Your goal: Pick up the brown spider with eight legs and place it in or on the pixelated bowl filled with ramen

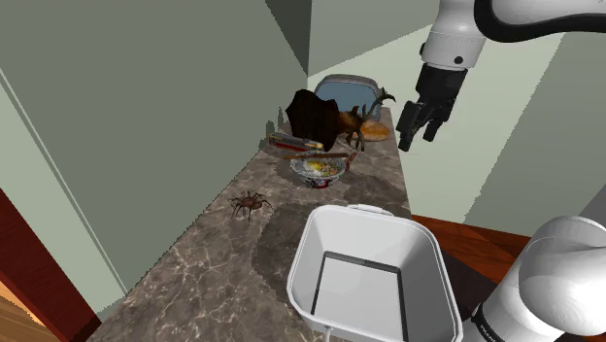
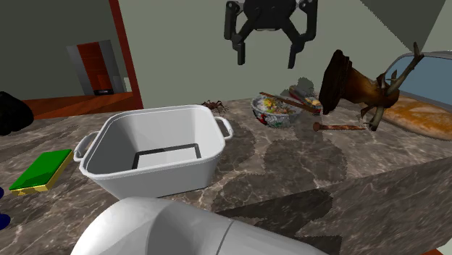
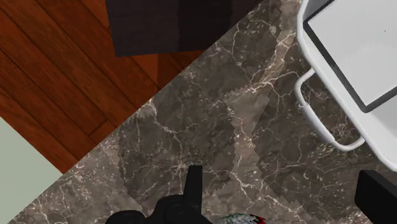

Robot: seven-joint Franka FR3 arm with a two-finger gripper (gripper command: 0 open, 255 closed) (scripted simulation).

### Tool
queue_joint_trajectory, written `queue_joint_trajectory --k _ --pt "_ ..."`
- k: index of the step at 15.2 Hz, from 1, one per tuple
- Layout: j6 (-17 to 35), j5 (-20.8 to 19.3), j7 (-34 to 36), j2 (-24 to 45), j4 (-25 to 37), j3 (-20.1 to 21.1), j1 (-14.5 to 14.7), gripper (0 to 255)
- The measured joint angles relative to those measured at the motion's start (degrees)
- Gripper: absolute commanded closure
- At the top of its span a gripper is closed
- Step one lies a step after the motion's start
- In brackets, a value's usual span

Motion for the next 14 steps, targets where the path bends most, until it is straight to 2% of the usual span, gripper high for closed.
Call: queue_joint_trajectory --k 2,6,14 --pt "0.68 0.27 0.70 0.59 -0.08 0.57 0.03 0" --pt "5.34 1.64 5.48 5.44 0.25 4.28 -0.06 0" --pt "15.10 1.94 17.41 20.65 5.89 12.98 -1.14 0"
